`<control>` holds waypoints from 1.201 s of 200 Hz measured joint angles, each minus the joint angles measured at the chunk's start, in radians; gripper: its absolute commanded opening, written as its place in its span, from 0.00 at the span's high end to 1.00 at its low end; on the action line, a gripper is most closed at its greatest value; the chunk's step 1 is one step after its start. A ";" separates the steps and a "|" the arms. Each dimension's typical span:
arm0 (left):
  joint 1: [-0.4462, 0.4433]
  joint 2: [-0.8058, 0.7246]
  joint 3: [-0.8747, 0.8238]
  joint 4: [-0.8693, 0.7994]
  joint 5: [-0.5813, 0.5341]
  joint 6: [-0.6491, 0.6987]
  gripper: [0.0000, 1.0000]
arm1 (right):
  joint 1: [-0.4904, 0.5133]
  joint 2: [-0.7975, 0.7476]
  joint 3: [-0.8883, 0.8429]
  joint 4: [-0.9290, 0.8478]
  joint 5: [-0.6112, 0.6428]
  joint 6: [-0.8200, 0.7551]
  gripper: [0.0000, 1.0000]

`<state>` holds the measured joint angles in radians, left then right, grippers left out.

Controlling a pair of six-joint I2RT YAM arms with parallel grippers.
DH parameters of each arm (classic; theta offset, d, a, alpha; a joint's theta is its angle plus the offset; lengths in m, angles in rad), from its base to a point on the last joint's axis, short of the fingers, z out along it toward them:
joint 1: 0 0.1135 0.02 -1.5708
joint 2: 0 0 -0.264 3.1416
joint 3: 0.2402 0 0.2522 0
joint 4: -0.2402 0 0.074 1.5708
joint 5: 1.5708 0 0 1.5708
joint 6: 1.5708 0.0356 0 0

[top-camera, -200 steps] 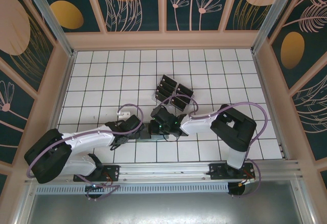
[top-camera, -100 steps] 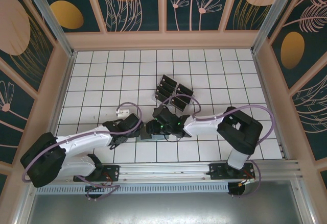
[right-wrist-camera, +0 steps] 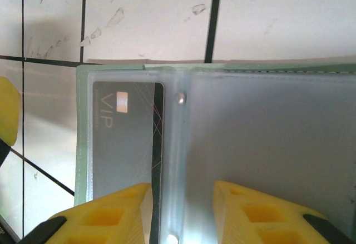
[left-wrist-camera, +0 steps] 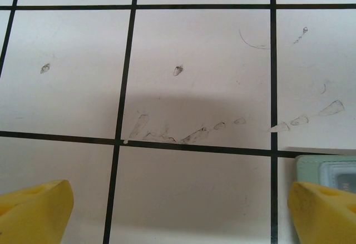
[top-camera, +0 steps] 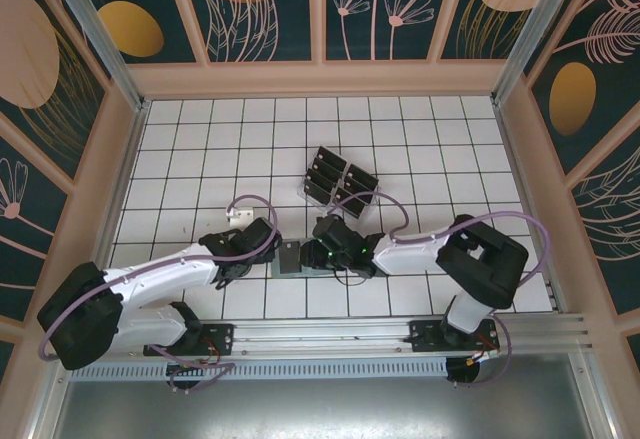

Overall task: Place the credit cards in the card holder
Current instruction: Insert the credit card into the card slot.

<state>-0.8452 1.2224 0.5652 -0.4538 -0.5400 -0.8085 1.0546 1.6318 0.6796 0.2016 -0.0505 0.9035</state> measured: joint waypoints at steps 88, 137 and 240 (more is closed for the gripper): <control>0.000 0.034 -0.002 0.044 0.038 0.023 0.01 | 0.002 -0.064 0.000 -0.027 0.008 0.011 0.73; 0.000 0.046 -0.035 0.075 0.064 0.023 0.02 | 0.008 -0.057 0.029 -0.026 0.005 0.011 0.78; 0.000 0.062 -0.071 0.115 0.087 0.022 0.01 | 0.015 0.028 0.035 -0.019 -0.004 0.011 0.81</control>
<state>-0.8452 1.2846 0.4938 -0.3389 -0.4530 -0.7864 1.0698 1.6600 0.7143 0.1829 -0.0547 0.9150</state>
